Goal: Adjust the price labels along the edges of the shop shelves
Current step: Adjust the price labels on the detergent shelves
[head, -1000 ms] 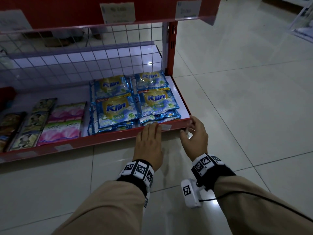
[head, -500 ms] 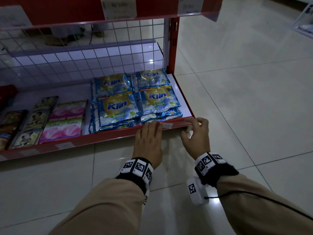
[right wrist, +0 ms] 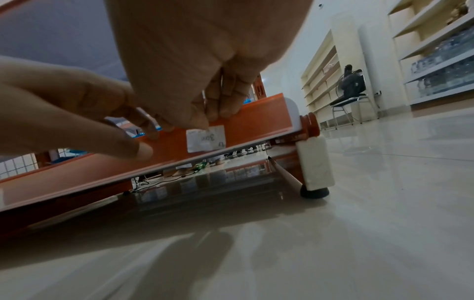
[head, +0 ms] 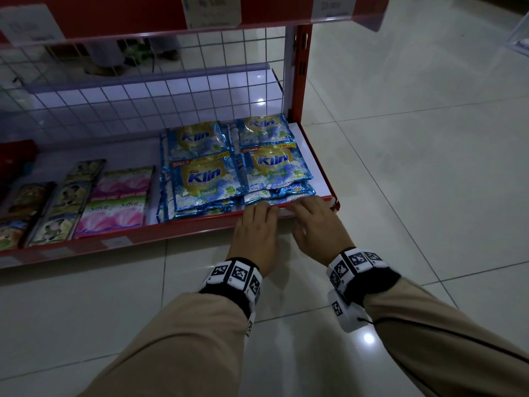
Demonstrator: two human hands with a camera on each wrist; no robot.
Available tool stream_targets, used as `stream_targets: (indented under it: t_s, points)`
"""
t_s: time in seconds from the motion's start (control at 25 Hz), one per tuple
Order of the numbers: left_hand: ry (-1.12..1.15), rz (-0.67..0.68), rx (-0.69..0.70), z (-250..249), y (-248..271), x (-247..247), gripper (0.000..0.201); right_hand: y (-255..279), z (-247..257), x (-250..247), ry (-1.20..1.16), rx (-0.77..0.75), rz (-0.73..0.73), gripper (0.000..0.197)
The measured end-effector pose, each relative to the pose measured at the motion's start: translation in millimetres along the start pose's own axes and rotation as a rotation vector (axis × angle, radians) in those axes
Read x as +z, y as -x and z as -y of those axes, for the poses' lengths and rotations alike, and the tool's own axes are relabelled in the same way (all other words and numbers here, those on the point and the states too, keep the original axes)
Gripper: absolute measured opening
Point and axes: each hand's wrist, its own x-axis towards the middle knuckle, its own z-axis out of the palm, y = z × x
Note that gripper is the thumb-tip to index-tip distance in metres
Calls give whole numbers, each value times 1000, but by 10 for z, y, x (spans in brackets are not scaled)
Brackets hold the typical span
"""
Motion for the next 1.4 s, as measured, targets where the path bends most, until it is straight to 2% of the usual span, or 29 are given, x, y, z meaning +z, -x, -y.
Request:
stream_targets:
  t_s: [0.2,0.48,0.92,1.08,1.28,1.4]
  points:
    - [-27,17,14,42,44,16,62,35,13,-4,1,-7,-1,36]
    - [-12,17,43,92,20,3,57,-7,60,26,41,30,-10,31]
    - [-17,-11,7,71,7,50,54,-27,55,43,64,87,4,27]
    - [-3,-6,20,96,15,39,56,-49,52,40,115,67,84,25]
    - [16,25,17,105,36,5,58,-161,82,49,48,194,99,13]
    - [45,32,1,125,3,-30,56,-232,18,36,37,192,145,10]
